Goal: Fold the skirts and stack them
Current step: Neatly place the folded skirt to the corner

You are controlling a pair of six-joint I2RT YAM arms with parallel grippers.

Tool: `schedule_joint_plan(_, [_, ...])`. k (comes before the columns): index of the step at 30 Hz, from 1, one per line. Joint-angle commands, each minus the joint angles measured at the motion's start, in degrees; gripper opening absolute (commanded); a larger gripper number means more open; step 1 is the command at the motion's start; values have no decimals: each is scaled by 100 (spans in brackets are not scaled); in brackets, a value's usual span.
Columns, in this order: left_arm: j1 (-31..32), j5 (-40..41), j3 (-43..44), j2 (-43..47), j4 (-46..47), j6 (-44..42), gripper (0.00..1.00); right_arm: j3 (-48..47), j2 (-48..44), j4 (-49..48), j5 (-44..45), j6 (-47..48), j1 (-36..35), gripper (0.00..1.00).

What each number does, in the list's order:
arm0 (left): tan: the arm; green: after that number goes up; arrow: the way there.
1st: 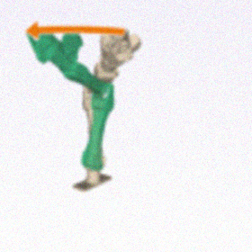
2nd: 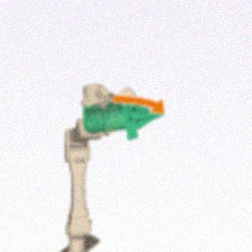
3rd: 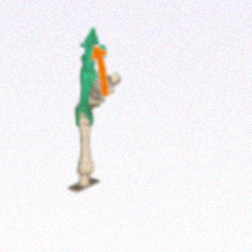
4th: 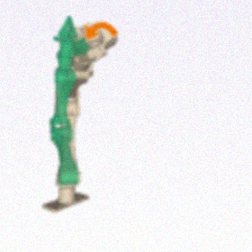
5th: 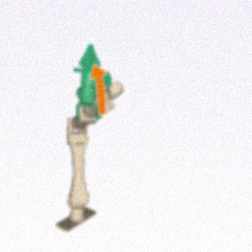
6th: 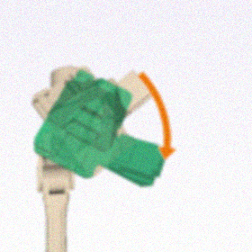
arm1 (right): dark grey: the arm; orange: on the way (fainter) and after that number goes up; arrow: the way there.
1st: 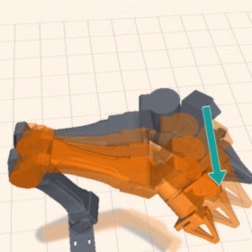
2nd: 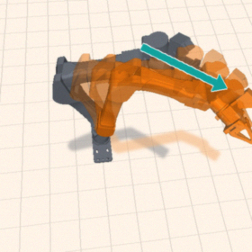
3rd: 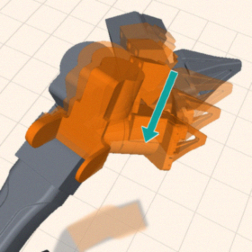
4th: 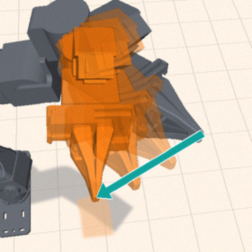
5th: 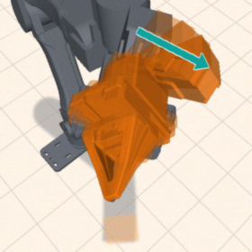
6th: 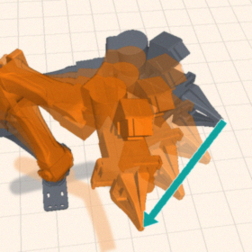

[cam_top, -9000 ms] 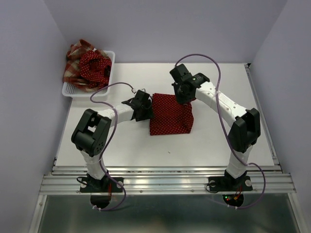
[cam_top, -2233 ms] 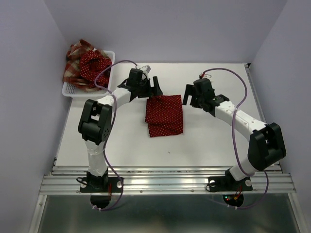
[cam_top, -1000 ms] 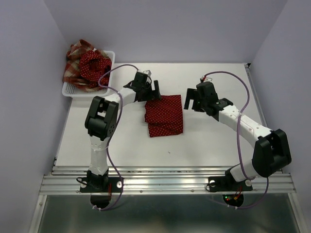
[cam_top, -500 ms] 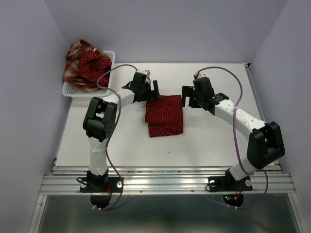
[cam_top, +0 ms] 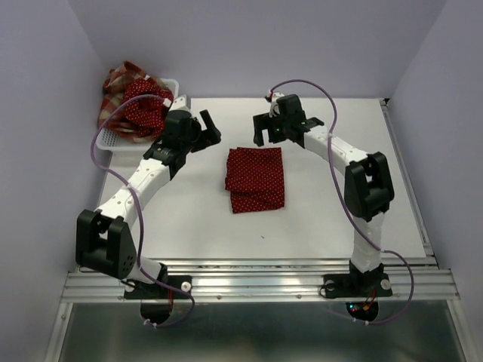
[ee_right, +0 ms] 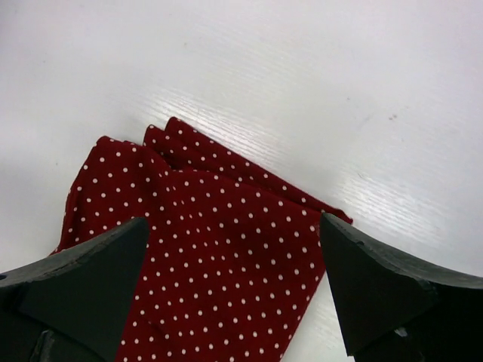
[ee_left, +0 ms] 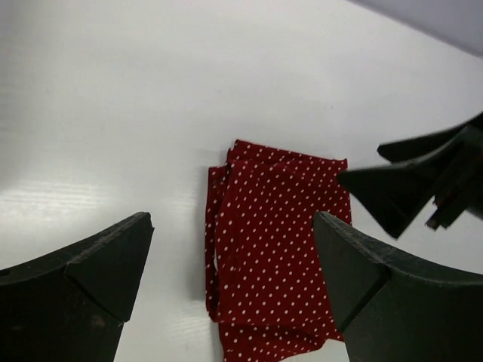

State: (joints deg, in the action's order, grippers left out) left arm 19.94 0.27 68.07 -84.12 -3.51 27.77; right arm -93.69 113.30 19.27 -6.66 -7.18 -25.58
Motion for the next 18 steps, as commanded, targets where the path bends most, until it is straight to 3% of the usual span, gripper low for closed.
schedule_joint_plan(1, [27, 228, -689, 351, -45, 185, 99, -939, 682, -21, -642, 507, 97, 100])
schedule_joint_plan(3, [27, 298, -971, 492, -36, 185, 99, -1674, 1261, 234, -915, 437, 150, 100])
schedule_joint_plan(7, [18, 263, -1279, 712, 52, 282, 99, -2249, 1905, 578, -1284, 253, 150, 100])
schedule_joint_plan(18, [27, 34, -1349, 792, 140, 290, 99, -1390, 1933, 561, -1488, -749, 343, 100])
